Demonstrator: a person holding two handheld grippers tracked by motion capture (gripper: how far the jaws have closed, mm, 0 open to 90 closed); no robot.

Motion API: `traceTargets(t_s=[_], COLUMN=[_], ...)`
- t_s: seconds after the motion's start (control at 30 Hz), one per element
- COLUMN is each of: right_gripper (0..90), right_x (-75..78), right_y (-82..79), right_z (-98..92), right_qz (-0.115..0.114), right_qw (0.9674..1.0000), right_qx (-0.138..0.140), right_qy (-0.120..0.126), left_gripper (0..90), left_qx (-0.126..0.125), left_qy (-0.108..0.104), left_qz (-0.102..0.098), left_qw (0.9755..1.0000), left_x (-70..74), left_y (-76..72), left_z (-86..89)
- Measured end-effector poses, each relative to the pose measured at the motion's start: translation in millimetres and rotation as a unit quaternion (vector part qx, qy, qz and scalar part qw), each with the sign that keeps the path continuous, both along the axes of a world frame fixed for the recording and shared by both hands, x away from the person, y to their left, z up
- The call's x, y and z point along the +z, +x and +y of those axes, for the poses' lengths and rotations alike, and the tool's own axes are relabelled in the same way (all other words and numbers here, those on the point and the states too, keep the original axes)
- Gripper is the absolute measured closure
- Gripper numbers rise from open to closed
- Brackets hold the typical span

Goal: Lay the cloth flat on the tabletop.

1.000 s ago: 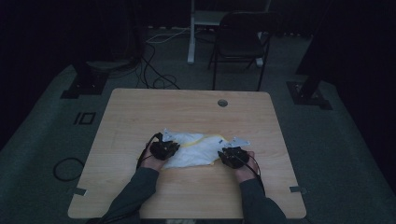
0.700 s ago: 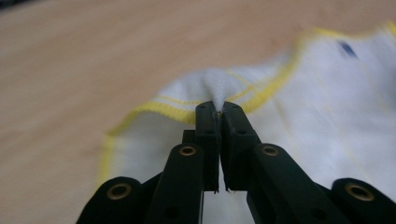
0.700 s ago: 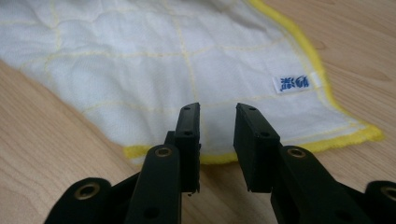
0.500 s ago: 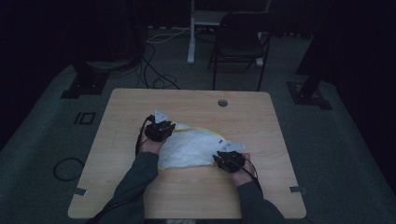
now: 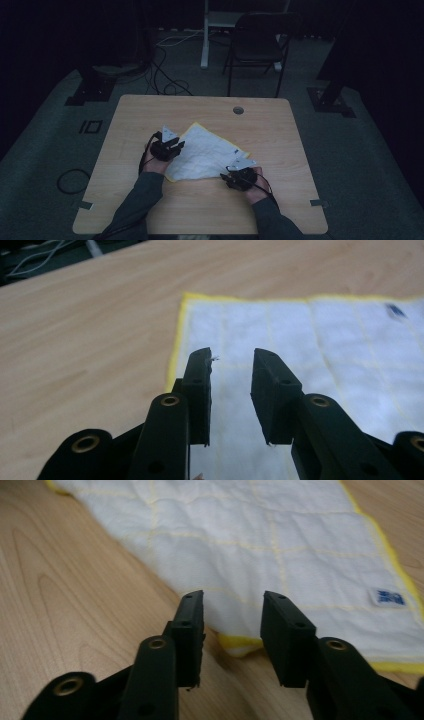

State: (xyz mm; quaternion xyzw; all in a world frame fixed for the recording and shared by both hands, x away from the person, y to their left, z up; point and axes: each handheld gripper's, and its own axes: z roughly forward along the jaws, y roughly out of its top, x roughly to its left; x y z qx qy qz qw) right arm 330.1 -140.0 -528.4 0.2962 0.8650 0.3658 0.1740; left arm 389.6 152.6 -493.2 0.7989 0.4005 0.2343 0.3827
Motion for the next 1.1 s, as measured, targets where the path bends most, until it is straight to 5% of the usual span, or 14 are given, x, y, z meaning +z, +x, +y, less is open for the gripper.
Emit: traceTargets(t_s=[0.13,0.23,0.37,0.5,0.63,0.87,1.07,1.1], right_gripper=[59.4,76.7,84.6,85.1,85.3,85.4,85.3,85.1], right_x=[-3.7,-4.0,-0.2,2.3,5.8,15.5,21.2,21.9], right_y=[0.0,0.7,4.7,9.6,14.1,20.3,28.7,31.6], right_z=[6.4,9.3,8.5,5.0,1.8,1.2,-1.6,-3.0], right_qz=[0.0,-0.005,-0.001,0.01,0.015,0.01,0.008,0.008], right_qw=[0.9996,0.9991,0.9995,0.9999,0.9998,0.9997,0.9995,0.9995], right_qx=[0.017,0.018,0.017,0.009,0.002,-0.006,-0.018,-0.022], right_qy=[-0.021,-0.038,-0.028,-0.004,0.012,0.021,0.024,0.022], left_gripper=[69.8,69.7,68.4,65.0,61.7,61.2,85.5,86.7], left_qx=[-0.023,-0.042,-0.076,-0.11,-0.137,-0.152,-0.177,-0.178], left_qy=[0.012,0.024,0.048,0.082,0.104,0.124,0.132,0.126], left_qz=[-0.002,0.0,0.005,0.012,0.012,-0.009,-0.001,0.0], left_qw=[0.9997,0.9988,0.9959,0.9904,0.985,0.9806,0.9752,0.9759], left_x=[-4.1,-7.5,-15.8,-29.3,-36.2,-34.7,-25.9,-24.4], left_y=[-24.6,-41.5,-64.1,-78.3,-79.5,-70.1,-61.7,-59.9], left_z=[1.7,2.1,-1.1,-12.1,-26.4,-49.5,-58.2,-58.4])
